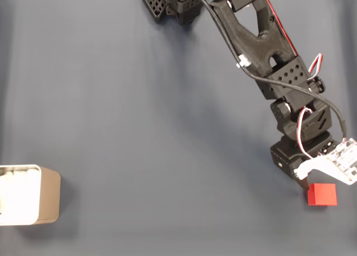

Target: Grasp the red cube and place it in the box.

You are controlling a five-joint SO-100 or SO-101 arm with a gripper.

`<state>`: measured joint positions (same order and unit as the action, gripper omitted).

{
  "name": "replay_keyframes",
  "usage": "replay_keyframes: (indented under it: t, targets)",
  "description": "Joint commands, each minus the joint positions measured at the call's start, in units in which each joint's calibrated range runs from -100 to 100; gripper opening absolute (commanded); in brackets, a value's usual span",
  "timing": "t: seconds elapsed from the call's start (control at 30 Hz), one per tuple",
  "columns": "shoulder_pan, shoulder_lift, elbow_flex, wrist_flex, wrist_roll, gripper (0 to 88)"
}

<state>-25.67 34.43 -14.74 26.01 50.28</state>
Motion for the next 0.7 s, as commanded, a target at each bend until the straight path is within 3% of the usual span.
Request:
replay_keyframes:
  t: [0.0,0.67]
  targets:
    - [0.5,0.1,-3.8,-1.5,-0.2,41.1]
    - [0.7,7.5,-12.5,-3.4,-0.2,41.6]
